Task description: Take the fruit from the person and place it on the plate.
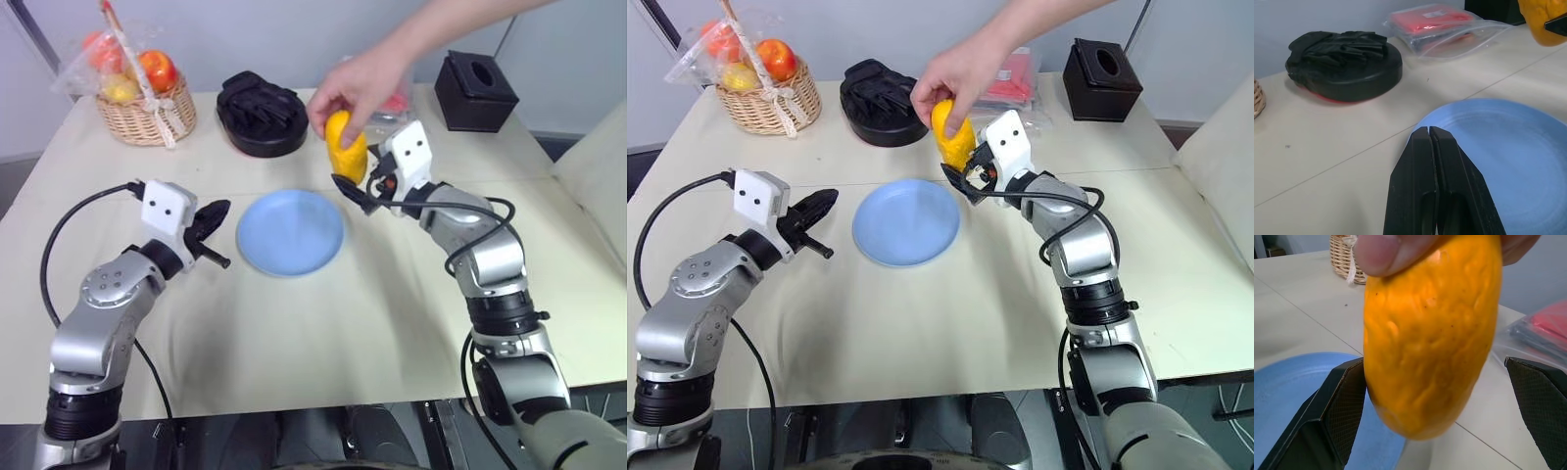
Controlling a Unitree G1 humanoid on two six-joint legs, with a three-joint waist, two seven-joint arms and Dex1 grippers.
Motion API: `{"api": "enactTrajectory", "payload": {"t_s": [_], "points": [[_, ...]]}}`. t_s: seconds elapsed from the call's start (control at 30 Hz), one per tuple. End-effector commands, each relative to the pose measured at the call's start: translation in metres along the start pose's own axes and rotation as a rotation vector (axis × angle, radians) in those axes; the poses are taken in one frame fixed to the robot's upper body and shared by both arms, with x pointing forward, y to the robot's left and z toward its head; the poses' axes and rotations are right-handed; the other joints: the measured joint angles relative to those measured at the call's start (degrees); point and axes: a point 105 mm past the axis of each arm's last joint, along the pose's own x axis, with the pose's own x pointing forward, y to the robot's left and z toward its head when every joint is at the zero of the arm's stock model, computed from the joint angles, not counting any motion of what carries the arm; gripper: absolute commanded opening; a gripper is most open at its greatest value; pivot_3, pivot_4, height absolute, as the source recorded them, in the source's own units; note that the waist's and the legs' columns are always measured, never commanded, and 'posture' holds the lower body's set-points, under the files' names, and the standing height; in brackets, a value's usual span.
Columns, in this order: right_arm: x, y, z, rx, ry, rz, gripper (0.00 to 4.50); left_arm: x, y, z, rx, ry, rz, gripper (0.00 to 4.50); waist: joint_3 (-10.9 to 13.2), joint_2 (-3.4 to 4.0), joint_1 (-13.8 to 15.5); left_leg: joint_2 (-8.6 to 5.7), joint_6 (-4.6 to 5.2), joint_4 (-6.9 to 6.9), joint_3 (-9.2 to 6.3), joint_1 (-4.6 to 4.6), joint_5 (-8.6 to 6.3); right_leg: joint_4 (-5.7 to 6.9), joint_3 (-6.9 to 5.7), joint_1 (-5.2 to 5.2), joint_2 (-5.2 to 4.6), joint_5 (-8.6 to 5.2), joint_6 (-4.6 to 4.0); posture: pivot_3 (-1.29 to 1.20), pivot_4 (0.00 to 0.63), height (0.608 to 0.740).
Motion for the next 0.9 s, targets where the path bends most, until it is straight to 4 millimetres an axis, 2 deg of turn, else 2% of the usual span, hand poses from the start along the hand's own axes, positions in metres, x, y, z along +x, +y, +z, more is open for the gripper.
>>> {"api": "enactTrajectory", "payload": {"t_s": [0.03,0.33,0.43,0.5,0.53,0.9], "points": [[-0.0012,-0.0002,0.0257,-0.037,-0.081,-0.01,4.48,0.001,-0.0013,0.013,0.034,-0.051,-0.001,0.0,0.0,0.0,0.1,0.0,0.0,0.0,0.0,0.0,0.0,0.0,0.0,0.0,0.0,0.0,0.0,0.0,0.15,0.74],[0.0049,0.0047,0.032,-0.025,-0.103,-0.016,4.48,0.0007,-0.0016,0.0122,0.035,-0.05,0.002,0.0,0.0,0.0,0.0,-0.01,0.0,0.0,0.0,0.0,0.0,0.0,0.0,0.0,0.0,0.0,0.0,0.0,0.15,0.74],[0.0051,0.0052,0.0341,-0.026,-0.113,-0.016,3.64,0.0004,-0.0016,0.0121,0.035,-0.05,0.005,0.0,0.0,0.0,0.0,0.0,0.0,0.0,-0.01,0.0,0.0,0.0,0.0,0.0,0.0,0.0,0.0,0.0,0.15,0.74],[0.0046,0.0052,0.035,-0.029,-0.12,-0.017,2.64,0.0,-0.0016,0.0117,0.034,-0.049,0.006,0.0,0.0,0.0,0.0,-0.02,0.0,0.0,0.0,0.0,0.0,0.0,0.0,0.0,-0.02,0.0,0.0,0.0,0.15,0.74],[0.0045,0.0052,0.0352,-0.031,-0.122,-0.018,2.49,-0.0002,-0.0015,0.0115,0.035,-0.048,0.007,0.0,0.0,0.0,0.0,-0.02,0.0,0.0,0.0,0.0,0.0,0.0,0.0,0.01,-0.02,0.0,0.0,0.0,0.15,0.74],[0.0021,0.0094,0.0284,-0.038,-0.078,-0.001,2.48,-0.0005,0.0022,0.0099,0.033,-0.043,0.02,0.0,0.0,0.0,0.0,-0.01,0.0,0.0,0.0,0.0,0.0,0.0,0.0,0.0,-0.01,0.0,0.0,0.0,0.15,0.74]]}}
